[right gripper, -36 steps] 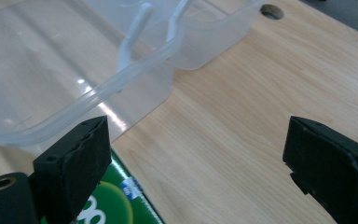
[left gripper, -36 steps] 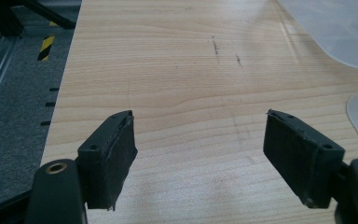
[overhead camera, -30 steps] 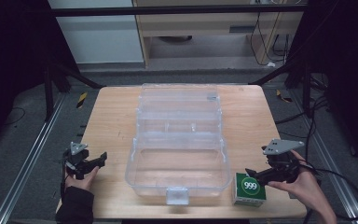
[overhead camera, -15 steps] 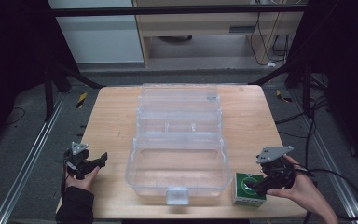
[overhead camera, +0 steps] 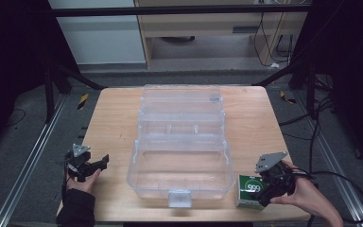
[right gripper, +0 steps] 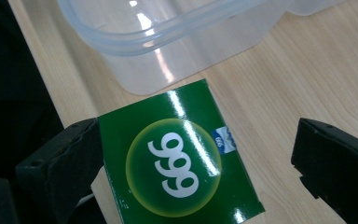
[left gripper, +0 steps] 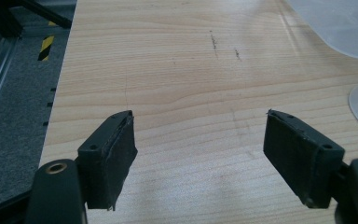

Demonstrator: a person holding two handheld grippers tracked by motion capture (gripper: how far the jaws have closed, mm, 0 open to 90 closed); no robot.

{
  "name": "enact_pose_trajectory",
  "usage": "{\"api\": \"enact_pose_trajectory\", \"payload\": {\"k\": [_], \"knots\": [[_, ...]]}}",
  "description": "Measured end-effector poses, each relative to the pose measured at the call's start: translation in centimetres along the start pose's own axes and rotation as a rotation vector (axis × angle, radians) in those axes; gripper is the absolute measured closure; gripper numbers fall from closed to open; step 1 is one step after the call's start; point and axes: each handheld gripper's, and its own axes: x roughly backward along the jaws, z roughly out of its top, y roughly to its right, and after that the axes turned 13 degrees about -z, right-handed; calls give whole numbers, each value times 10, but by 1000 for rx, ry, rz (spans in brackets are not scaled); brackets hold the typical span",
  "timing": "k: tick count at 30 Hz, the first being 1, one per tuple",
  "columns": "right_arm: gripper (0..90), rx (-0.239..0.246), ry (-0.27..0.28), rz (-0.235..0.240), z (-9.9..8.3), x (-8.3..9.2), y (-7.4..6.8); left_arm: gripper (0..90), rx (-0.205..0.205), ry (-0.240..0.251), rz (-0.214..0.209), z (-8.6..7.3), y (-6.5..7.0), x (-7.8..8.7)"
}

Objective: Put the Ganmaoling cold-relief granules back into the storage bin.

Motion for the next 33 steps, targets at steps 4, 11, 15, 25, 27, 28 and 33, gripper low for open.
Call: {"api": "enact_pose_trajectory", "payload": {"k": [4,11,15,25,27,28,33], "knots": [[26,39,-24,11,2,-2,-3,243,-5,-4,0,0,0,-1],[24,71,-60,33,1,-6,-6,244,-5,-5,-1,0,0,-1],[22,99,-83,45,1,-10,-8,243,-8,-10,-2,0,0,-2],[22,129,-140,71,-4,-24,-11,243,-9,-12,-2,0,1,-2],[22,138,-140,73,-3,-26,-12,243,-8,-11,-2,0,0,-2],[22,139,-145,72,-3,-27,-13,244,-8,-11,-2,0,0,-2],[23,157,-158,79,-2,-31,-14,244,-9,-12,-2,0,0,-2]]}}
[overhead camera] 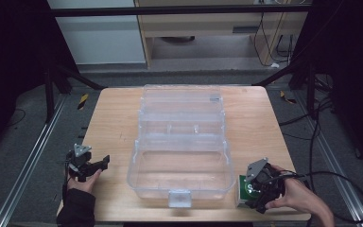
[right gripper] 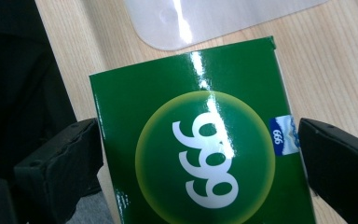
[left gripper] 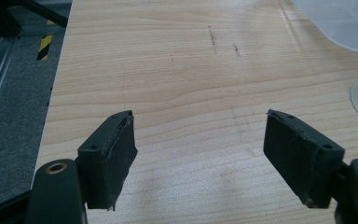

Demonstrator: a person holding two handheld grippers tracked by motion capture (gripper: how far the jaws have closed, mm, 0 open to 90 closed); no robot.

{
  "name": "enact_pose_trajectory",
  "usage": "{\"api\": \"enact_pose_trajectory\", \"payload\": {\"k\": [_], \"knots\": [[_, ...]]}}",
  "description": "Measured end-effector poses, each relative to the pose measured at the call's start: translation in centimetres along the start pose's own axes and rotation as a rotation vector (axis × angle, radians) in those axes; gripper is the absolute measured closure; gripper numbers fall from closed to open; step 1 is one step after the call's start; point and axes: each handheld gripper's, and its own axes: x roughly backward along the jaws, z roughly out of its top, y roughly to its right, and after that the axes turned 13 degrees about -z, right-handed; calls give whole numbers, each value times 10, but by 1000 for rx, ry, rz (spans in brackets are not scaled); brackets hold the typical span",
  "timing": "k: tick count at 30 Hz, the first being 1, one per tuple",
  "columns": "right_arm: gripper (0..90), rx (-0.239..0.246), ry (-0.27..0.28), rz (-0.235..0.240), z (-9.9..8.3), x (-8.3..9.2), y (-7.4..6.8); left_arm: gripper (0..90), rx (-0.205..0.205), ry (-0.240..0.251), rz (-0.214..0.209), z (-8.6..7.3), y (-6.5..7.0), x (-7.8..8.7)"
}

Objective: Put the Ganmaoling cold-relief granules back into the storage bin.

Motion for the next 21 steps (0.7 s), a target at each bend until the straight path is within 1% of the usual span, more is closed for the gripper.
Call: {"api": "enact_pose_trajectory", "payload": {"k": [1,7,12,14,15,17,18,21], "knots": [[28,6,-10,0,1,-2,0,244,0,0,0,0,0,0],[34,26,-23,8,2,-5,0,244,-1,-1,0,0,0,0],[40,49,-46,18,4,-9,-1,244,-3,-2,1,0,0,-1],[43,46,-50,21,4,-10,-2,244,-4,-2,1,0,0,-1],[48,57,-54,22,5,-12,-1,244,-4,-2,1,0,0,-1],[54,52,-59,22,5,-12,-2,244,-6,-3,1,0,0,-1],[59,63,-61,26,4,-14,-1,244,-7,-5,1,0,0,-1],[66,62,-62,22,2,-15,-2,244,-8,-7,1,0,0,-1]]}}
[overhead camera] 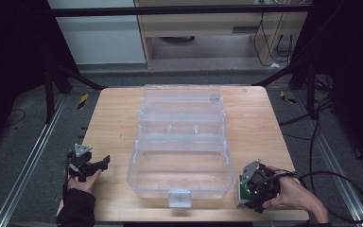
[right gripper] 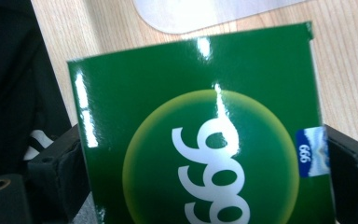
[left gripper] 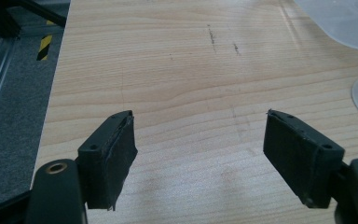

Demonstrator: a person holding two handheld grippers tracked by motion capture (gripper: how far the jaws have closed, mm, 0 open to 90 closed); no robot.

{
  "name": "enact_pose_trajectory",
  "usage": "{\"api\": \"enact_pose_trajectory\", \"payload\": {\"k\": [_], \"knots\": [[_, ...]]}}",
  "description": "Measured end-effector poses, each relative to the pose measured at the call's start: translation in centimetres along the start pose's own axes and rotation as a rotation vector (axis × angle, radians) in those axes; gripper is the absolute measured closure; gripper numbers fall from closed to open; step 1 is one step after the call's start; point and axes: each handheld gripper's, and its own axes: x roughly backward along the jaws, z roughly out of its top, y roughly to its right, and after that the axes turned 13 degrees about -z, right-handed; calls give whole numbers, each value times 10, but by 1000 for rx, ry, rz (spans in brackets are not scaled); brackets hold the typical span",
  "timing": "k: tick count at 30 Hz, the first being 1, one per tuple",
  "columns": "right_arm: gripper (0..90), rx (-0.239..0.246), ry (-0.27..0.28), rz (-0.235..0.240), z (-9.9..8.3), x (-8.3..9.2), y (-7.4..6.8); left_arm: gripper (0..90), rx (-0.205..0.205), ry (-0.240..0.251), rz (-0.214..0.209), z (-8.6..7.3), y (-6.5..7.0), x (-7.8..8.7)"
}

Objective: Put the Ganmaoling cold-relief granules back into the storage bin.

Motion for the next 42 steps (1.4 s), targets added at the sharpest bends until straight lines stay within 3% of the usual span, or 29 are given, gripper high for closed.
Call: {"api": "enact_pose_trajectory", "payload": {"k": [7,12,21,25,28,35,42], "knots": [[84,7,14,2,-3,-2,0,244,0,0,0,0,0,0],[140,-20,-1,12,-4,1,2,244,-1,-2,0,0,0,0],[158,-40,-29,25,-2,4,5,245,-1,-2,-1,0,0,0],[161,-34,-12,4,-2,7,7,246,0,-4,0,0,0,0],[162,-71,22,-6,-2,18,10,247,2,-5,-1,0,0,-1],[161,-85,66,-19,-1,38,13,247,4,-9,-2,1,0,-3],[161,-144,135,-61,1,69,25,248,0,-12,-4,1,1,-4]]}}
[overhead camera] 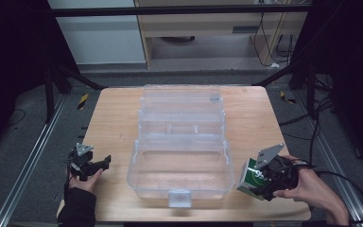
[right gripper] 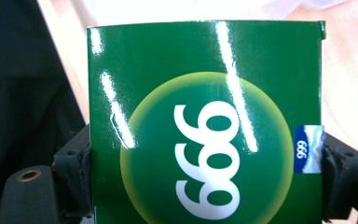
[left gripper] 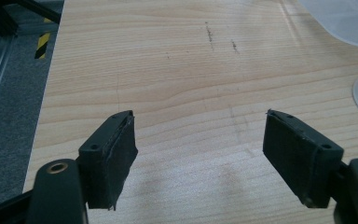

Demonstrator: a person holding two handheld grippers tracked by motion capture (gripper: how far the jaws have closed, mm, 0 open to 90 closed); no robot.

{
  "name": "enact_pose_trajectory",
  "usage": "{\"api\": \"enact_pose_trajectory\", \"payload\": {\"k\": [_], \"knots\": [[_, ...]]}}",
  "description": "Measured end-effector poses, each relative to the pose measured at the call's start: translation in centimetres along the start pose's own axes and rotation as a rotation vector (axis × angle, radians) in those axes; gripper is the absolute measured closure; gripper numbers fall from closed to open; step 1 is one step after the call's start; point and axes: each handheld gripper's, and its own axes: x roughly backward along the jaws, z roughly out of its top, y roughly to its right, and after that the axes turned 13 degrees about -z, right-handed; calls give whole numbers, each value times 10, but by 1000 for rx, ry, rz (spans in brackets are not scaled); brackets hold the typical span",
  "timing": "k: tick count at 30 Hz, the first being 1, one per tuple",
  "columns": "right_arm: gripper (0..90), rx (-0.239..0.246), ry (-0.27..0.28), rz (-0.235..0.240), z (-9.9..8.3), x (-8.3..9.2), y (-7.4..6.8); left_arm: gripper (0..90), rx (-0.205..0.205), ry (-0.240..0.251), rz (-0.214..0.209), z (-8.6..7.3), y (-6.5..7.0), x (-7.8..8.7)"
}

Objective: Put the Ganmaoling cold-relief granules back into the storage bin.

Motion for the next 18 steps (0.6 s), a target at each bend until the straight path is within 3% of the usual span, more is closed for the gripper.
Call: {"api": "enact_pose_trajectory", "payload": {"k": [4,18], "knots": [[161,-13,33,-30,6,14,6,248,-2,-3,-1,0,0,0],[160,46,94,-68,35,46,10,249,-3,3,-3,-1,-1,2]]}}
